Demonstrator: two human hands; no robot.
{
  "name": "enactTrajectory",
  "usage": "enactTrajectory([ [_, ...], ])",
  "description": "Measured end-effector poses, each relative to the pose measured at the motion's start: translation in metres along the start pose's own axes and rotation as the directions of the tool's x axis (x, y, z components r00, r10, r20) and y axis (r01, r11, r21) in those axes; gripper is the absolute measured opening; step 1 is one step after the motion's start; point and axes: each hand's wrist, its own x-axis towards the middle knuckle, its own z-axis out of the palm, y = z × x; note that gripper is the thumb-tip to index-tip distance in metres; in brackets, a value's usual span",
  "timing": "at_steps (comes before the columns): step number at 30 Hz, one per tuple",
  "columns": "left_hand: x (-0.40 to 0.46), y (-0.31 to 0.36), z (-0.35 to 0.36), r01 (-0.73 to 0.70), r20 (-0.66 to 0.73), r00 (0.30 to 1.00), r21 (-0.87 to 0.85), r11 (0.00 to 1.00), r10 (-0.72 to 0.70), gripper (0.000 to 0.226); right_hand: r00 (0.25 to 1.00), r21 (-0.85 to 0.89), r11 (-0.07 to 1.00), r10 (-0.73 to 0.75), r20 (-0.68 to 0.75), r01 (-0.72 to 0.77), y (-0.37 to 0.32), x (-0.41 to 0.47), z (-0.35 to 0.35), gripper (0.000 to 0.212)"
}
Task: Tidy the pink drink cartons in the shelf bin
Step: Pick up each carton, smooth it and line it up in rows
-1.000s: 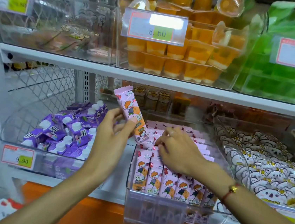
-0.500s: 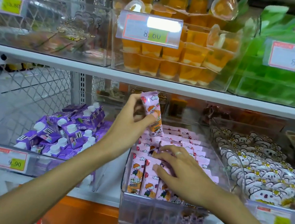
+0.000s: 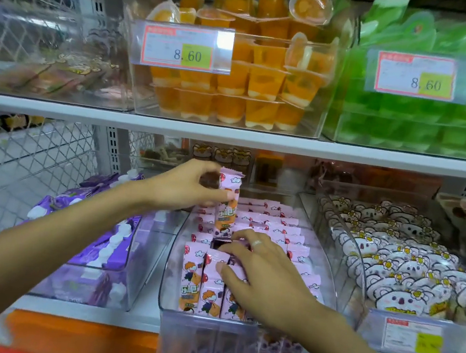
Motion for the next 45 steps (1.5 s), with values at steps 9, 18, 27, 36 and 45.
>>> enactTrajectory([
  [9, 0.011, -0.018, 0.017, -0.055, 0.107, 0.994, 0.587, 0.808, -0.011, 0.032, 1.0, 0.005, 1.0, 0.014, -0.013, -0.014, -0.001, 0.0, 0.001, 0.041],
  [18, 0.011, -0.011, 0.028, -0.12, 0.082, 0.991, 0.879, 0.462, 0.103, 0.043, 1.0, -0.055, 0.998, -0.01, -0.003, 0.01, -0.002, -0.007, -0.009, 0.048],
  [27, -0.019, -0.005, 0.028, -0.215, 0.126, 0.972, 0.824, 0.524, 0.2, 0.019, 1.0, -0.073, 0.997, 0.001, -0.005, -0.001, 0.0, -0.018, -0.014, 0.048],
  [36, -0.005, -0.007, 0.04, -0.079, 0.074, 0.997, 0.858, 0.508, 0.031, 0.017, 1.0, -0.019, 1.0, -0.006, -0.011, 0.005, 0.002, -0.019, -0.014, 0.045],
  [45, -0.041, 0.008, 0.03, -0.026, -0.336, 0.912, 0.523, 0.852, 0.234, 0.01, 0.999, 0.07, 0.997, 0.025, -0.029, -0.023, 0.003, -0.018, -0.014, 0.045],
])
